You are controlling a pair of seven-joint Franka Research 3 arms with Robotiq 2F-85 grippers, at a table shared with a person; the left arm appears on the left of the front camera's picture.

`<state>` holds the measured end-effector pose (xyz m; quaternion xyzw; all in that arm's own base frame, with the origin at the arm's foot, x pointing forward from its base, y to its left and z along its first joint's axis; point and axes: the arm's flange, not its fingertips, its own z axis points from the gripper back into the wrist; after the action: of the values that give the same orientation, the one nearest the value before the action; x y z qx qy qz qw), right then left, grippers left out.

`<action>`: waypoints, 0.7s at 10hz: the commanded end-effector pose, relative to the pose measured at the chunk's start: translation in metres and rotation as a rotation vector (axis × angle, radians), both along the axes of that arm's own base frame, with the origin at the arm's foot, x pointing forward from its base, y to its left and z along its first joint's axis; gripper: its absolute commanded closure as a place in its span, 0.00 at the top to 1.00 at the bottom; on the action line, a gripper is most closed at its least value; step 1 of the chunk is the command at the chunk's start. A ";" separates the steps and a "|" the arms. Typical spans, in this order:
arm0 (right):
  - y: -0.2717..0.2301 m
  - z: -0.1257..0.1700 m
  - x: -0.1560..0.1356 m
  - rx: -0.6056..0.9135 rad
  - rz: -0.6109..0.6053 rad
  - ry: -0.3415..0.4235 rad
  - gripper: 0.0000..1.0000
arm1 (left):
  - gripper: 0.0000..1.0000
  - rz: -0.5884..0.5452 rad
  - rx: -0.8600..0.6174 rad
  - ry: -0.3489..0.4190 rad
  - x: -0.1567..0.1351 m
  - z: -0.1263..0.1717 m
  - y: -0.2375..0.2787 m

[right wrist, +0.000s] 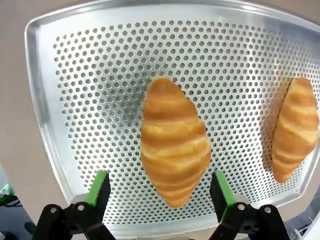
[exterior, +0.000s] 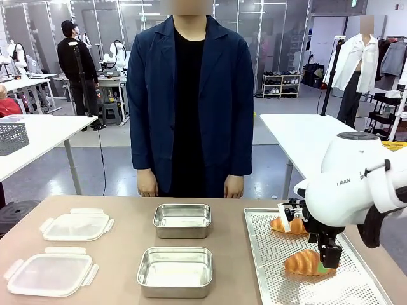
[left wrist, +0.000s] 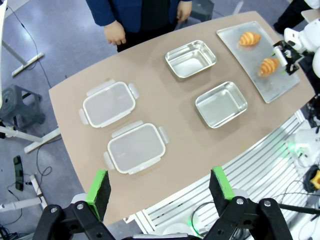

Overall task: Place the bread into the airtight container.
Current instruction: Pick up a Butter Roll and place it into an empty Airtight Container.

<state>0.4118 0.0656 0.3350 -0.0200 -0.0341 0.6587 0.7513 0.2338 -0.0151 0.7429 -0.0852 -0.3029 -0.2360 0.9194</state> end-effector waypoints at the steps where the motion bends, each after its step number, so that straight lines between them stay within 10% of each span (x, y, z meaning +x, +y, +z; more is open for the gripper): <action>1: -0.001 -0.013 0.015 0.018 0.021 0.000 1.00 | 1.00 0.001 0.008 0.004 0.000 0.004 0.001; 7: -0.005 -0.043 0.021 0.015 0.008 0.014 1.00 | 1.00 0.001 0.008 0.004 0.000 0.004 0.001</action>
<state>0.4279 0.0625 0.2944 -0.0151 -0.0212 0.6551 0.7551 0.2338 -0.0151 0.7429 -0.0852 -0.3029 -0.2360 0.9194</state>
